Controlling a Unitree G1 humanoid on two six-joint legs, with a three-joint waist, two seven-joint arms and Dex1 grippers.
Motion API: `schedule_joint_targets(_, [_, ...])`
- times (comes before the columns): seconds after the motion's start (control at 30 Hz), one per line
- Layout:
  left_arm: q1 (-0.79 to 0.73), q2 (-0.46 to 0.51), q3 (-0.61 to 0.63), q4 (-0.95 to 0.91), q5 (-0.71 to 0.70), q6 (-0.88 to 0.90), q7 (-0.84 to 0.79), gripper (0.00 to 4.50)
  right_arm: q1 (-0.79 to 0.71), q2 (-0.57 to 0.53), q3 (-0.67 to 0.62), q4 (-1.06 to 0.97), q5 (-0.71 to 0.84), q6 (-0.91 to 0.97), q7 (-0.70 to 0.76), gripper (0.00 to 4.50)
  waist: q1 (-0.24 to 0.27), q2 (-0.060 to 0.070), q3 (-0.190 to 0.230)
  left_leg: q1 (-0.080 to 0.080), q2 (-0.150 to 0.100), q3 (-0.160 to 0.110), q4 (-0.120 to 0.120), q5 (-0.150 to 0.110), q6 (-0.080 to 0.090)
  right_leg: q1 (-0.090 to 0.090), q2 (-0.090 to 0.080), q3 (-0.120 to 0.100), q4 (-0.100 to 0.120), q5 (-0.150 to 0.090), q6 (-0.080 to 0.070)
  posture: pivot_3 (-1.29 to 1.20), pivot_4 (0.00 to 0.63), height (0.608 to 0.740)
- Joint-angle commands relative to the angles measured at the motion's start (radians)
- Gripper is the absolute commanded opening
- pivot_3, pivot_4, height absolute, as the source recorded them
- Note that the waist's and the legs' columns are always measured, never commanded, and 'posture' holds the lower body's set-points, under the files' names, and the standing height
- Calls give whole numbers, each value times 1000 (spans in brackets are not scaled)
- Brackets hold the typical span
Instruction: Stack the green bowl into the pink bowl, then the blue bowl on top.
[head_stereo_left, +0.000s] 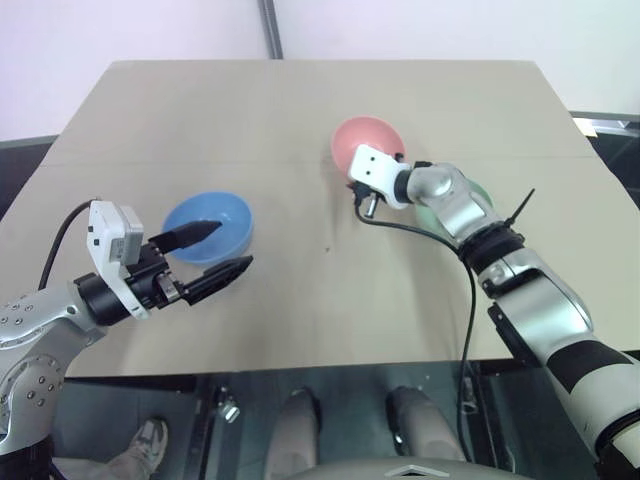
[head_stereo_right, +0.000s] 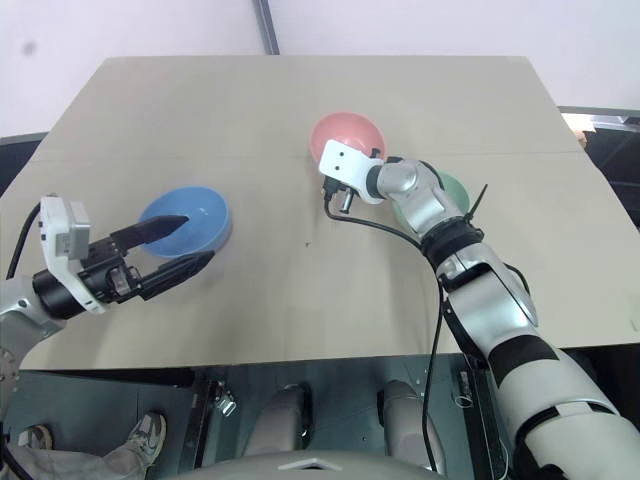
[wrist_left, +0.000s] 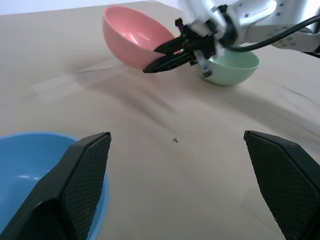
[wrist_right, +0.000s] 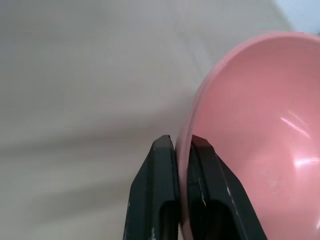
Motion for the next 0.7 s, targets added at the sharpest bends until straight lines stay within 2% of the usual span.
schedule_joint_targets(0.03, [-1, -1, 15, 11, 11, -43, -17, 4500, 145, -57, 11, -447, 97, 184, 160, 45, 3, 0, 0, 0, 0, 0, -1, 0, 0, 0, 0, 0, 0, 0, 0, 0, 150, 740])
schedule_joint_targets(0.13, [13, 3, 12, 61, 38, -68, -46, 4500, 292, -94, 59, -739, 126, 347, 200, 45, 11, 0, 0, 0, 0, -1, -1, 0, 0, 0, 0, -1, -1, 0, 0, 0, 150, 740])
schedule_joint_targets(0.23, [20, 10, 11, 93, 53, -83, -70, 4500, 350, -86, 88, -816, 92, 412, 164, 45, 4, 0, 0, 0, 0, 0, 0, 0, 0, 0, 0, -1, 0, 0, 0, 0, 150, 740])
schedule_joint_targets(0.3, [13, 13, 4, 105, 60, -88, -78, 4500, 348, -56, 87, -790, 74, 447, 118, 923, 2, 0, 0, 1, 0, 0, 1, 0, 0, 0, 0, -1, 1, 0, 0, 0, 150, 740])
schedule_joint_targets(0.33, [8, 14, 1, 108, 62, -89, -80, 4500, 347, -45, 85, -780, 72, 464, 104, 1220, 2, 0, 0, 1, 0, -1, 3, 0, 0, 0, 1, -1, 2, 0, 0, 0, 150, 740])
schedule_joint_targets(0.43, [-13, 20, -14, 106, 65, -86, -84, 4500, 347, -42, 98, -764, 65, 458, 103, 2771, 5, 0, 0, 1, 0, 0, 8, 0, 0, 0, 1, 0, 7, 0, 1, 0, 150, 740])
schedule_joint_targets(0.5, [-31, 25, -24, 106, 61, -78, -85, 4500, 345, -31, 65, -784, 80, 460, 83, 3654, 8, -1, 0, 1, 0, -1, 9, 0, 0, 1, 1, 0, 7, 0, 1, 0, 150, 740])
schedule_joint_targets(0.6, [-54, 27, -36, 111, 56, -70, -86, 4500, 334, -35, -56, -884, 209, 545, 113, 3654, 8, -1, 0, 1, 0, -1, 9, 0, 0, 1, 1, 0, 7, 0, 1, 0, 150, 740])
schedule_joint_targets(0.7, [-76, 29, -49, 118, 56, -68, -83, 4500, 320, -95, -174, -976, 293, 658, 116, 3654, 11, 0, 0, 0, 0, -1, 8, 0, 0, 0, 1, 0, 8, 0, 0, 0, 150, 740])
